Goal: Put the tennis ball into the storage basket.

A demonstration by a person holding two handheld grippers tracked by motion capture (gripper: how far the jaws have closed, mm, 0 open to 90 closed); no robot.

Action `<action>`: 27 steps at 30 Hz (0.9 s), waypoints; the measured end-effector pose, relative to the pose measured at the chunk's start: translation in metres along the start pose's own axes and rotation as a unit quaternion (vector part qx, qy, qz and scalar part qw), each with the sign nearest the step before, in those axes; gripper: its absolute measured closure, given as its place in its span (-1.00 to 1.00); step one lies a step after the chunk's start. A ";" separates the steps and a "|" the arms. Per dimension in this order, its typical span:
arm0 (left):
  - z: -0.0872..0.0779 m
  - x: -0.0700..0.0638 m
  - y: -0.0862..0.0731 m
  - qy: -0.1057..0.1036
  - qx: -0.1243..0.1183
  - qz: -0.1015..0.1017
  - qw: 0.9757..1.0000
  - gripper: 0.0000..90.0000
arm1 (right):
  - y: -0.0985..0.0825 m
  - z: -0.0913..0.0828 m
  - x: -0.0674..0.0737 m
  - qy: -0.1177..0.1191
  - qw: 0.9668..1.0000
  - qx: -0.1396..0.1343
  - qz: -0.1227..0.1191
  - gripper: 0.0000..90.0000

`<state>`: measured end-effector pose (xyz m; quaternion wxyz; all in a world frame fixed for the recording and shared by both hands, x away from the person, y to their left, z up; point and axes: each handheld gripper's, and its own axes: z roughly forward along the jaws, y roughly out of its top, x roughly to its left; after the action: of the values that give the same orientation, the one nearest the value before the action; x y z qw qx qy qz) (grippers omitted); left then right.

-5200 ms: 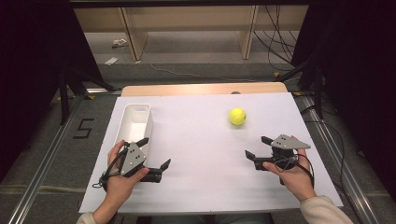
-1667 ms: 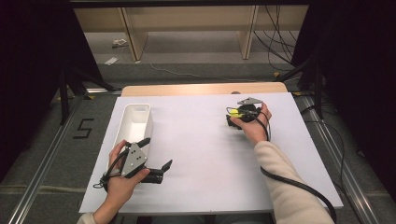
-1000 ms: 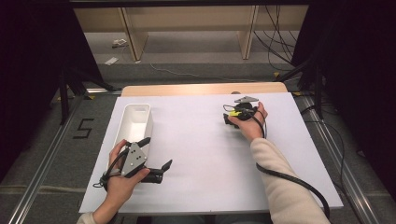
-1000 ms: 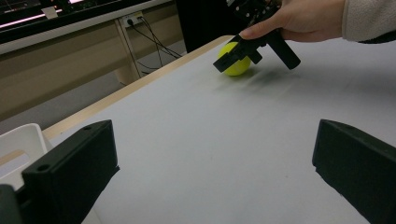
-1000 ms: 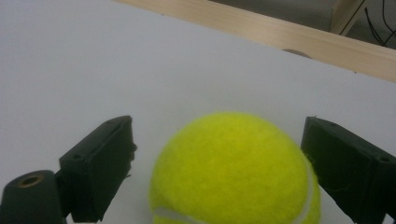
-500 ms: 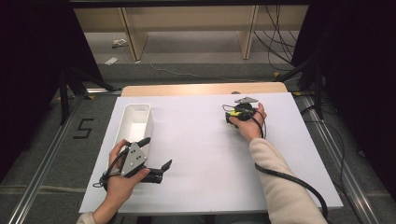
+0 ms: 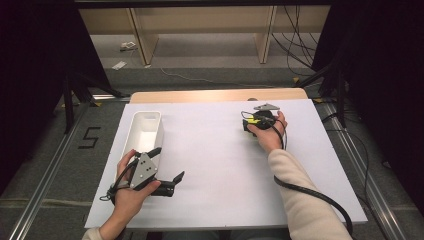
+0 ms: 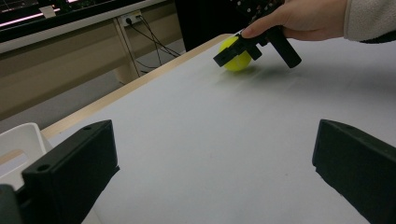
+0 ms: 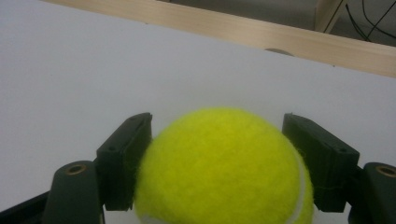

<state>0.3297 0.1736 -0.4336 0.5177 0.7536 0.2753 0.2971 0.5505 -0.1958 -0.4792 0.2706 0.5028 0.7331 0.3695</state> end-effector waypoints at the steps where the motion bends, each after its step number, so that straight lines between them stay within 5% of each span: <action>1: 0.000 0.000 0.000 0.000 0.000 0.000 1.000 -1.00 | 0.000 -0.002 0.000 0.001 1.000 0.000 -0.001 -0.40; 27: 0.000 0.000 0.000 0.000 0.000 0.001 1.000 -1.00 | 0.005 -0.042 0.014 0.042 0.997 -0.054 -0.024 -0.39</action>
<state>0.3297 0.1736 -0.4338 0.5174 0.7538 0.2749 0.2976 0.5166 -0.1928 -0.4512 0.2755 0.4538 0.7346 0.4225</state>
